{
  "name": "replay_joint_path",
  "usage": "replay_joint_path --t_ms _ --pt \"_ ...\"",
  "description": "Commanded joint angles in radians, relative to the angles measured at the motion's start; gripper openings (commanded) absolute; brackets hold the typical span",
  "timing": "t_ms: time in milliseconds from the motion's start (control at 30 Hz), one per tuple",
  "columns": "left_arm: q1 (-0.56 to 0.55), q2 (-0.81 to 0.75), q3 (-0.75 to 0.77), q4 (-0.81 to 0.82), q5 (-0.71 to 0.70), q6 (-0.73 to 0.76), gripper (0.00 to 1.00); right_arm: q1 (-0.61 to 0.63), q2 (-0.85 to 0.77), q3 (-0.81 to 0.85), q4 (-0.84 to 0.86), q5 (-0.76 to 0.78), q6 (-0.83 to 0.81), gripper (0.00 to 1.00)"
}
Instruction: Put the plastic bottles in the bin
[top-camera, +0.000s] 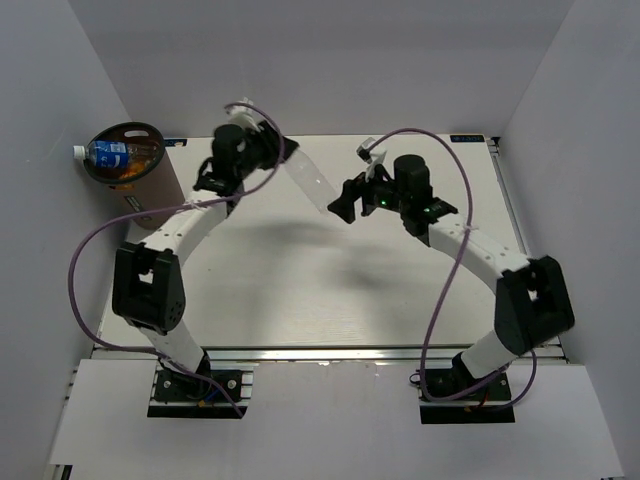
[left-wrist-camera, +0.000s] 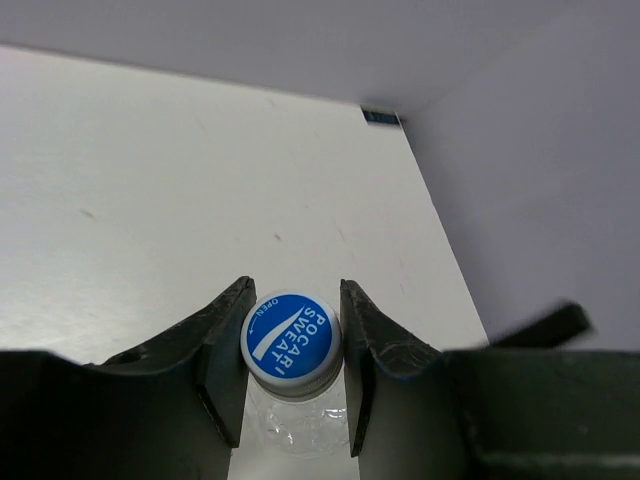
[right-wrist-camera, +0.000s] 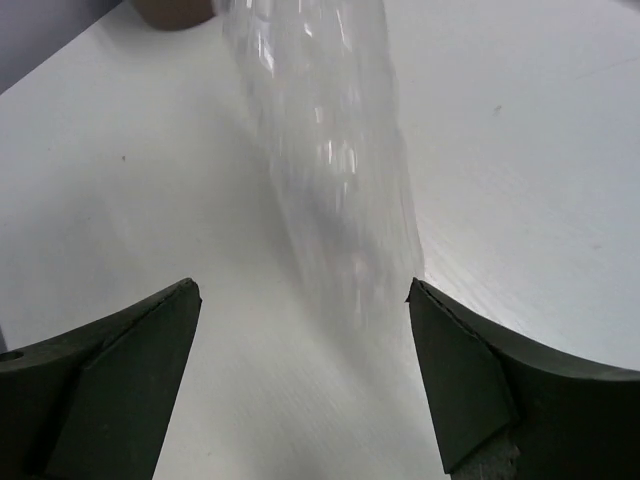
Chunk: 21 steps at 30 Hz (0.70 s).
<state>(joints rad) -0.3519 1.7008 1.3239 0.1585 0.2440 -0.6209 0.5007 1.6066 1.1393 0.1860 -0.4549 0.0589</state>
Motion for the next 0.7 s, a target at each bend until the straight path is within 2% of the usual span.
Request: replay_joint_path --t_ms 0,33,100,200,233,333,467,533,667 --pt "0.164 -0.111 0.078 -0.003 -0.017 0.006 0.0 0.002 -0.164 -0.064 -0.016 0.07 -0.086 0.89" --pt "0.23 -0.125 0.113 -0.025 -0.035 0.015 0.0 0.002 -0.186 -0.082 -0.014 0.102 -0.103 0.89" --pt "0.293 -0.18 0.13 -0.059 -0.142 0.048 0.0 0.002 -0.238 -0.111 -0.016 0.134 -0.12 0.89" --pt "0.428 -0.246 0.12 -0.011 -0.228 0.052 0.0 0.001 -0.261 -0.15 -0.023 0.217 -0.13 0.89" --pt "0.503 -0.254 0.126 -0.01 -0.23 0.04 0.0 0.001 -0.26 -0.151 -0.037 0.252 -0.13 0.89" --pt "0.638 -0.257 0.19 -0.03 -0.209 0.001 0.0 0.001 -0.249 -0.151 -0.049 0.281 -0.139 0.89" --pt "0.744 -0.239 0.264 -0.079 -0.268 0.015 0.0 -0.001 -0.234 -0.135 -0.072 0.291 -0.153 0.89" --pt "0.807 -0.221 0.29 -0.092 -0.246 -0.006 0.0 -0.001 -0.229 -0.135 -0.072 0.3 -0.162 0.89" --pt "0.855 -0.195 0.287 -0.093 -0.196 -0.026 0.0 -0.002 -0.214 -0.133 -0.074 0.324 -0.168 0.89"
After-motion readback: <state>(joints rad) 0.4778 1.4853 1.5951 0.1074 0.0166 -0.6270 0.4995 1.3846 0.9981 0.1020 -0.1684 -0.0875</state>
